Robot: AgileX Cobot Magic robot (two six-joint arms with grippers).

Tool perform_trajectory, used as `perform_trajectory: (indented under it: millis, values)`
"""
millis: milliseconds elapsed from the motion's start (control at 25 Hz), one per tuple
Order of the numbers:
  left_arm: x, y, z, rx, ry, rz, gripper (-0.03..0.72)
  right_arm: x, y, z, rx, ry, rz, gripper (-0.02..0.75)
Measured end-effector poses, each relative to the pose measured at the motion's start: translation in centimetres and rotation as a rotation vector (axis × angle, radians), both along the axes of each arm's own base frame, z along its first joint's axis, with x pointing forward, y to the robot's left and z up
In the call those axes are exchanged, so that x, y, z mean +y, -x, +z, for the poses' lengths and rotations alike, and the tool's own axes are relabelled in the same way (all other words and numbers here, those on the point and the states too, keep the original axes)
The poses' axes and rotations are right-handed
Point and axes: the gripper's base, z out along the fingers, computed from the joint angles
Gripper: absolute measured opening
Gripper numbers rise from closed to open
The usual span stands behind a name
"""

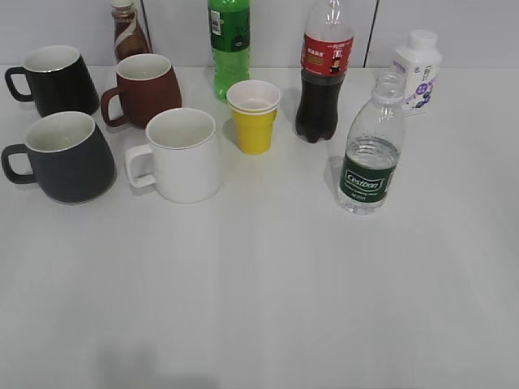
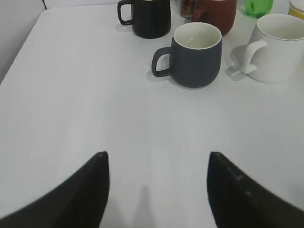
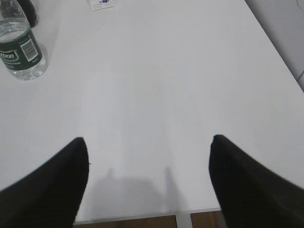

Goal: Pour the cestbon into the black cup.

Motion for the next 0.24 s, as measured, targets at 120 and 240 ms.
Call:
perform_trajectory:
  millis: [120, 240]
  values:
    - [0.00, 0.00, 0.00, 0.000, 0.000, 0.000, 0.478, 0.00, 0.00, 0.00, 0.000, 0.000, 0.000, 0.593]
    - [0.00, 0.00, 0.00, 0.000, 0.000, 0.000, 0.478, 0.00, 0.00, 0.00, 0.000, 0.000, 0.000, 0.593]
